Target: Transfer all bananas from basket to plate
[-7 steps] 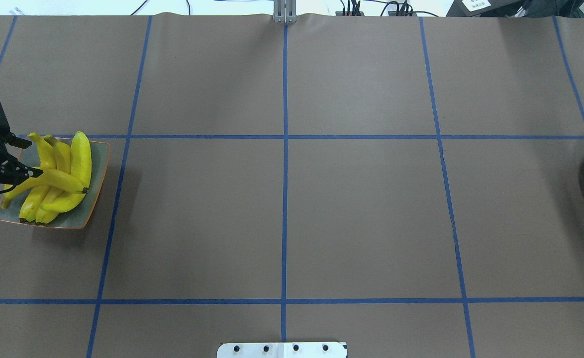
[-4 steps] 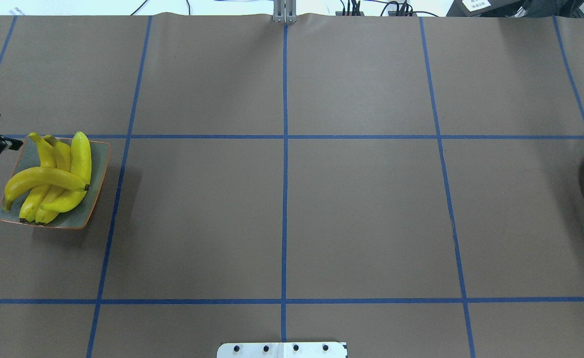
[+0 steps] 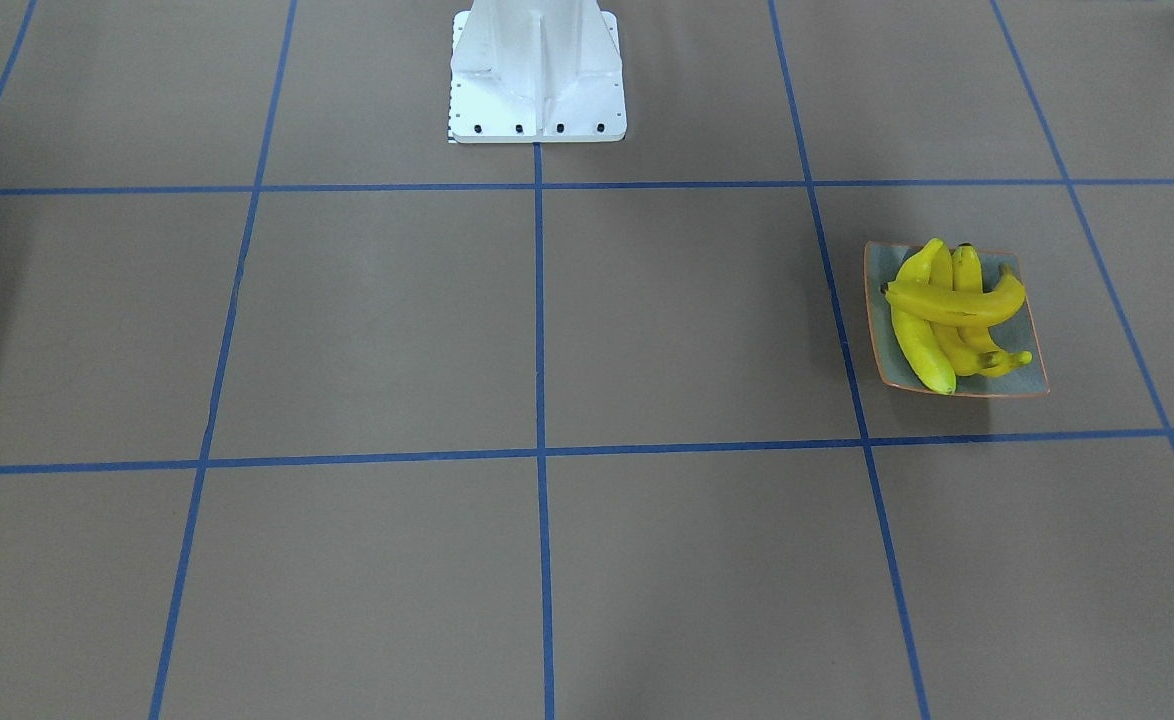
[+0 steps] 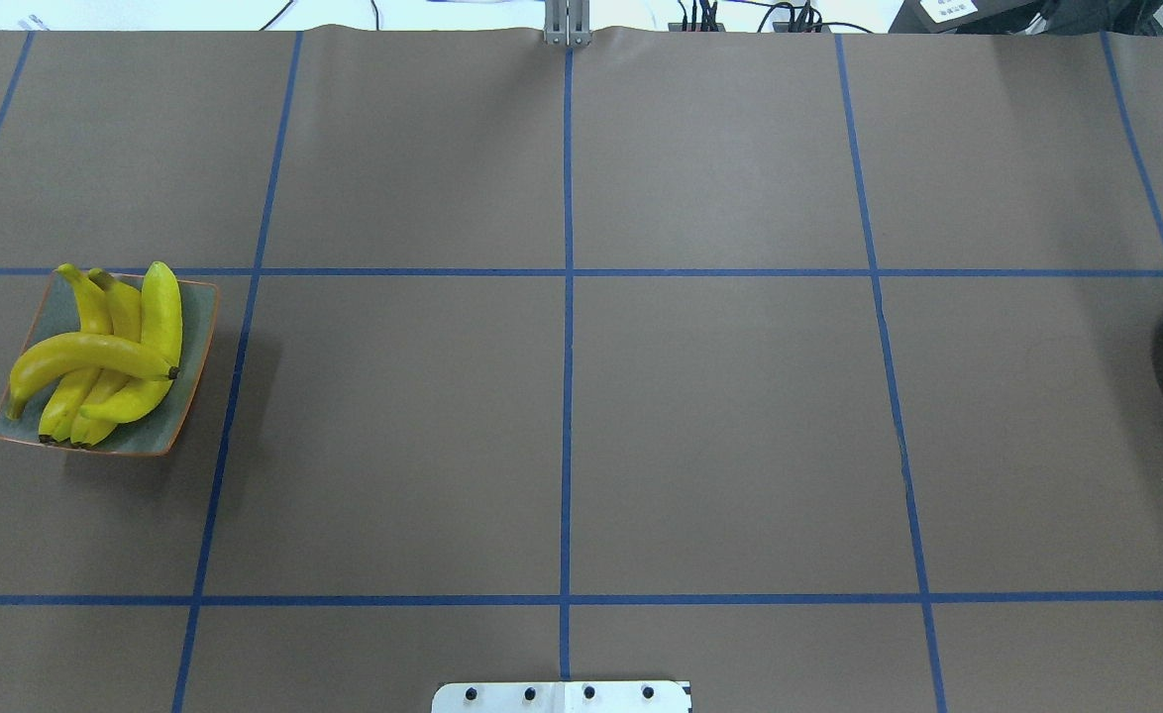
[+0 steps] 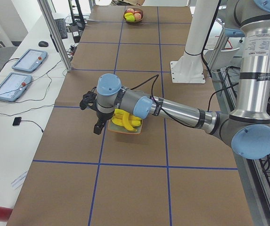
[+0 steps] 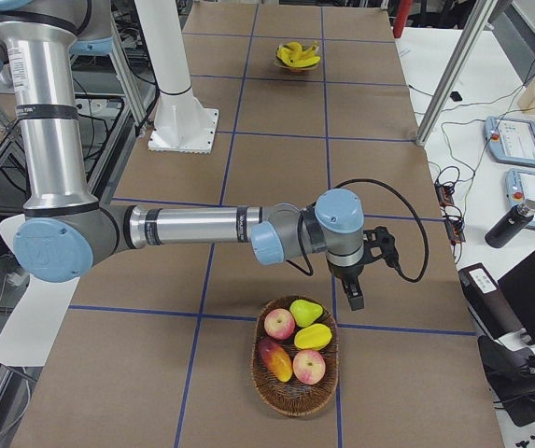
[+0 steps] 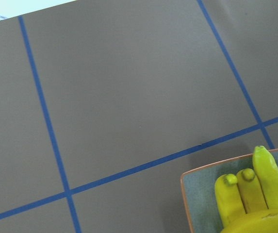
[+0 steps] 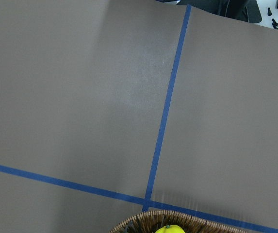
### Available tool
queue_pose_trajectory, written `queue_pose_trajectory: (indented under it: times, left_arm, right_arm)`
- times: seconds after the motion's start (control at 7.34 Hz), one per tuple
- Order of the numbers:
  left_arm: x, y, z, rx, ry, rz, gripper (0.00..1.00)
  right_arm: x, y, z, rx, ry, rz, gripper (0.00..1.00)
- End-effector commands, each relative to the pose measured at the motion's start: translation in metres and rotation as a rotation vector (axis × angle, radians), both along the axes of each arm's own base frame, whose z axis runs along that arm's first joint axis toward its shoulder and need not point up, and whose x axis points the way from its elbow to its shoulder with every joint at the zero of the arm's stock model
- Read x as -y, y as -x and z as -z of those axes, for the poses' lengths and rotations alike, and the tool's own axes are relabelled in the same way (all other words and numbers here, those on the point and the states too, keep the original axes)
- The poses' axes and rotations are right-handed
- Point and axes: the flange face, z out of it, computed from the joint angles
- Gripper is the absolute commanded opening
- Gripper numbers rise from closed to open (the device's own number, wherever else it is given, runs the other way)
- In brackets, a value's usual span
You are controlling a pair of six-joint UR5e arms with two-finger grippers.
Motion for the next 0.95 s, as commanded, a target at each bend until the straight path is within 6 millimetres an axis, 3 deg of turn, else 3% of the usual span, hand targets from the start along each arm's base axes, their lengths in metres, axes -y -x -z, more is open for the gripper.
queue_pose_trajectory:
  times: [0.0, 0.27, 0.82]
  left_arm:
    - [-0.037, 0.028, -0.077, 0.123, 0.151, -0.011, 1.00]
    - [-0.055, 0.028, -0.116, 0.121, 0.239, -0.037, 1.00]
    - [-0.061, 0.028, -0.097, 0.109, 0.195, -0.034, 1.00]
  right_arm:
    - [0.001, -0.017, 0.000, -0.006, 0.049, 0.056, 1.00]
    - [-0.009, -0.019, -0.012, -0.007, 0.063, 0.056, 1.00]
    - [-0.022, -0.020, -0.033, -0.034, 0.089, 0.043, 1.00]
